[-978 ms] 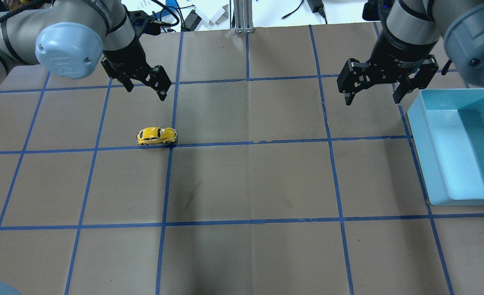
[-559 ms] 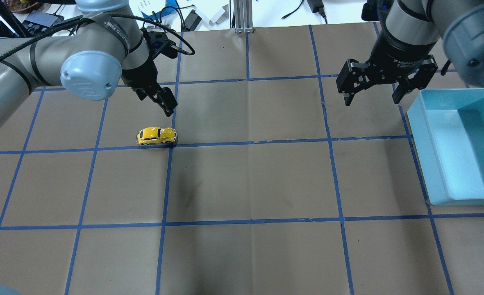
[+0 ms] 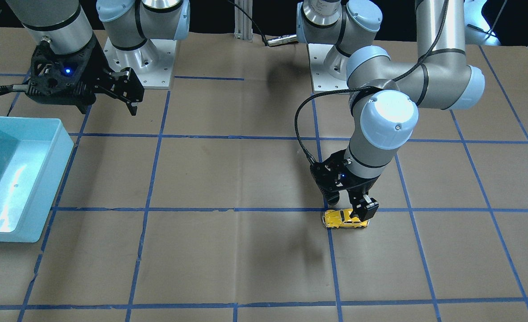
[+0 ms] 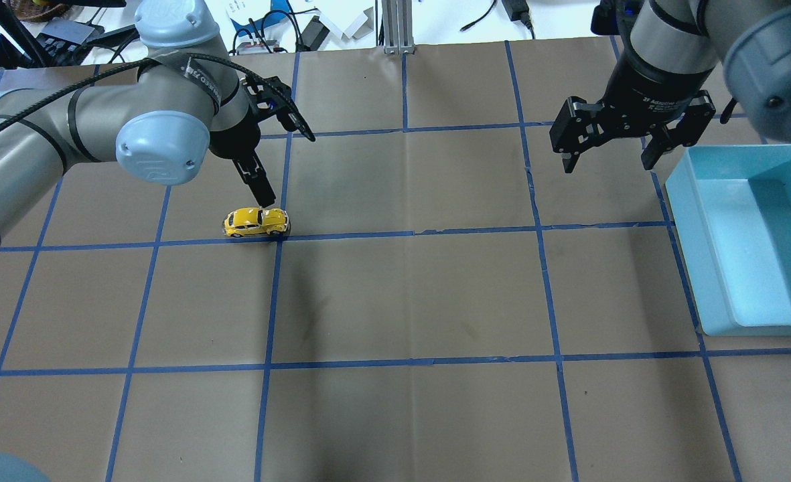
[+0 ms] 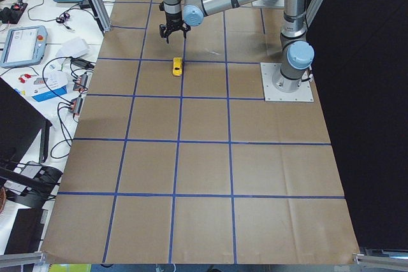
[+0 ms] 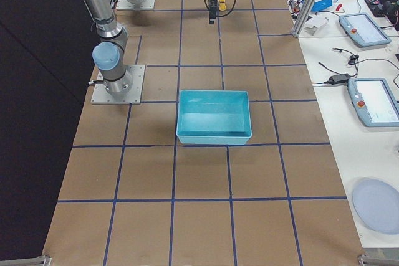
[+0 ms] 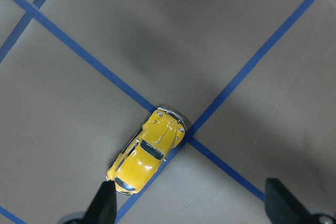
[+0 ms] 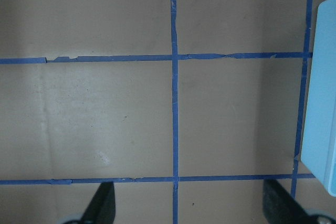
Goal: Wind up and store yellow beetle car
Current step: 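Lower the open left gripper down over the yellow car, then close the left gripper on the yellow car's body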
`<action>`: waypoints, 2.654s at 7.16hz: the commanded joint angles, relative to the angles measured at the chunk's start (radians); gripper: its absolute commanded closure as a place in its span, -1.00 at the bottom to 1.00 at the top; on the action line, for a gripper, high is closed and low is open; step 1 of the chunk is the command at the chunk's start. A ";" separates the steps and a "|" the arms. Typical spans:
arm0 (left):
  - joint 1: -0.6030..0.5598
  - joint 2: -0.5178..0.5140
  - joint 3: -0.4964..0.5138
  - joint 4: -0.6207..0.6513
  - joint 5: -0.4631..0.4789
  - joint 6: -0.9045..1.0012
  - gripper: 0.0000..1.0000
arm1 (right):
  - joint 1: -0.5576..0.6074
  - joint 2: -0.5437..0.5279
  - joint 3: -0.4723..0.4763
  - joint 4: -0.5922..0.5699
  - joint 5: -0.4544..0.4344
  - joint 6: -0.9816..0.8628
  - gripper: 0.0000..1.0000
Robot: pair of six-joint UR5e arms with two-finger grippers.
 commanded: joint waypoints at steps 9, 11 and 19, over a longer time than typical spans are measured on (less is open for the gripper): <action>0.068 -0.109 -0.080 0.152 -0.015 0.270 -0.96 | -0.004 0.000 0.012 0.000 -0.001 -0.001 -1.00; 0.071 -0.116 -0.087 0.152 -0.028 0.346 -0.87 | -0.004 0.000 0.012 0.000 -0.001 -0.001 -1.00; 0.088 -0.149 -0.075 0.171 -0.031 0.346 0.44 | -0.003 -0.003 0.012 0.000 -0.001 -0.001 -1.00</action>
